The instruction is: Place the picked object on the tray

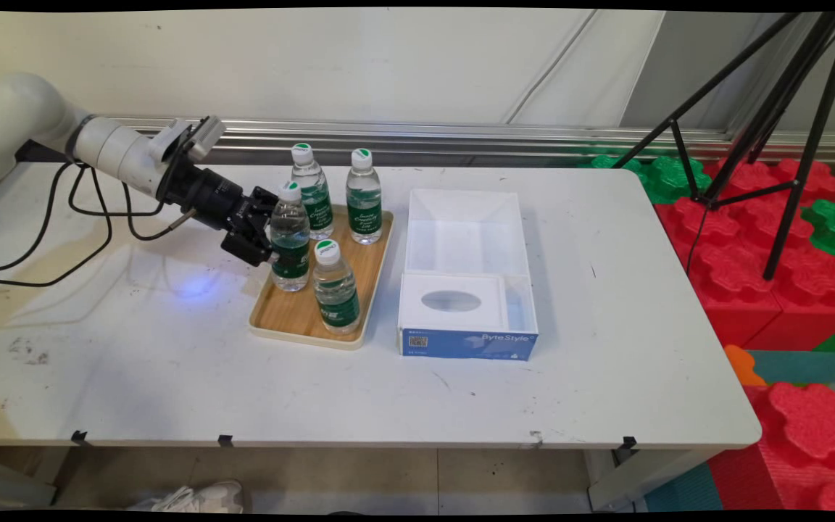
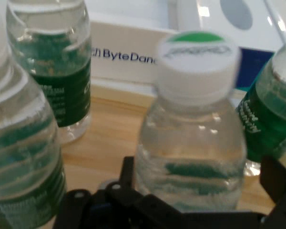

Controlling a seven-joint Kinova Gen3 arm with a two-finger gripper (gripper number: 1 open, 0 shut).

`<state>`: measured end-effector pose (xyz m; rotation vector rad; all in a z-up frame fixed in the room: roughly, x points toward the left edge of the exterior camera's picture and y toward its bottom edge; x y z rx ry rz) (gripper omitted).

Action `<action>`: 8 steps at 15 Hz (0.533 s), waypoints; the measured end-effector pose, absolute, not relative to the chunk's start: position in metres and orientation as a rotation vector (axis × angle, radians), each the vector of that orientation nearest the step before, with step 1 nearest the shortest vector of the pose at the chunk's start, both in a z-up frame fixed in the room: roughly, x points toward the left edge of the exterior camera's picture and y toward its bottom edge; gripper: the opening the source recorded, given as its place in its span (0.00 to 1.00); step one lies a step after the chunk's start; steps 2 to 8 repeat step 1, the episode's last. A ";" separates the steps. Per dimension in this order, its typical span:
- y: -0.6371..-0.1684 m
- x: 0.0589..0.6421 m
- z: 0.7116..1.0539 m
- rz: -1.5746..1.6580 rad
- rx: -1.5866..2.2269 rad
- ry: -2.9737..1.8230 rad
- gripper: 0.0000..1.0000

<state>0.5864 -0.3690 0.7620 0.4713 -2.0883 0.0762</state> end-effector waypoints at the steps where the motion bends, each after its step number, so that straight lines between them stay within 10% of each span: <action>1: -0.368 0.587 0.761 0.077 0.471 -2.089 1.00; 8: -0.368 0.587 0.761 0.077 0.471 -2.089 1.00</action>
